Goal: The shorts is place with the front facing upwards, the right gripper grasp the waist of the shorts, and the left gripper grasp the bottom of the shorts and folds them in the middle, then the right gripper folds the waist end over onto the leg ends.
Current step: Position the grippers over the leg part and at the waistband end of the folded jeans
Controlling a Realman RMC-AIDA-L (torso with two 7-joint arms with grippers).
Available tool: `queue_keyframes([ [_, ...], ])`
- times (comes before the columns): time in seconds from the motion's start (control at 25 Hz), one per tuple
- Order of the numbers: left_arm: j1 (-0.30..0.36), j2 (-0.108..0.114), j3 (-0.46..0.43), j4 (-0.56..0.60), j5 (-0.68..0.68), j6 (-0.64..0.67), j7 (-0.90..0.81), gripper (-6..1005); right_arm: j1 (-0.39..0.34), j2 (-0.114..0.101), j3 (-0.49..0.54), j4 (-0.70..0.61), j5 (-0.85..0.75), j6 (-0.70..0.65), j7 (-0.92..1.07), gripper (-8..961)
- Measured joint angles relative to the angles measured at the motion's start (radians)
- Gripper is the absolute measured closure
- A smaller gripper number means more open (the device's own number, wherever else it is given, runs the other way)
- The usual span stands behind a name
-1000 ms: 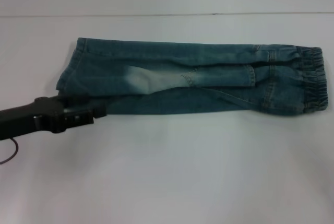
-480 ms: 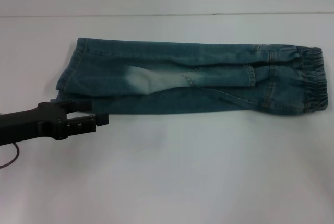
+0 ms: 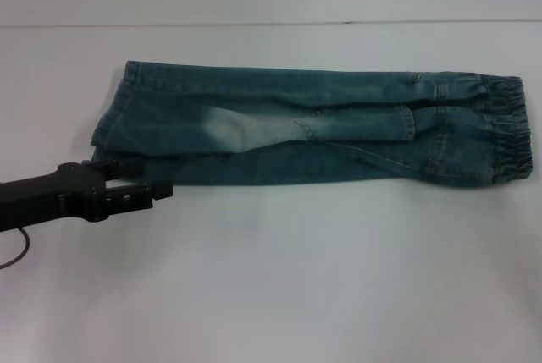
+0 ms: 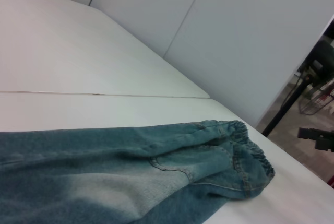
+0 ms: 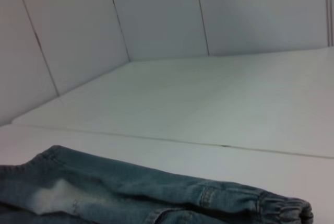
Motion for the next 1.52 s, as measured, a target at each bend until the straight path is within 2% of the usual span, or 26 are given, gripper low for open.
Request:
queue_keyframes([
  [0.44, -0.002, 0.001, 0.006, 0.0, 0.002, -0.005, -0.004, 172, -0.001, -0.003, 0.036, -0.001, -0.016, 0.013, 0.031, 75],
  [0.84, -0.018, 0.001, 0.028, 0.0, 0.004, -0.009, -0.005, 171, 0.036, -0.01, 0.04, 0.007, -0.148, 0.068, 0.168, 74],
  [1.16, -0.038, 0.001, 0.031, -0.014, 0.026, -0.01, -0.021, 171, 0.086, -0.001, 0.037, 0.059, -0.259, 0.058, 0.193, 73],
  [1.36, -0.041, 0.005, 0.032, -0.013, 0.026, -0.01, -0.039, 171, 0.087, 0.011, 0.041, 0.061, -0.267, 0.062, 0.194, 53],
  [1.52, -0.044, 0.008, 0.032, -0.014, 0.026, -0.012, -0.041, 171, 0.083, 0.012, 0.043, 0.062, -0.267, 0.093, 0.207, 19],
])
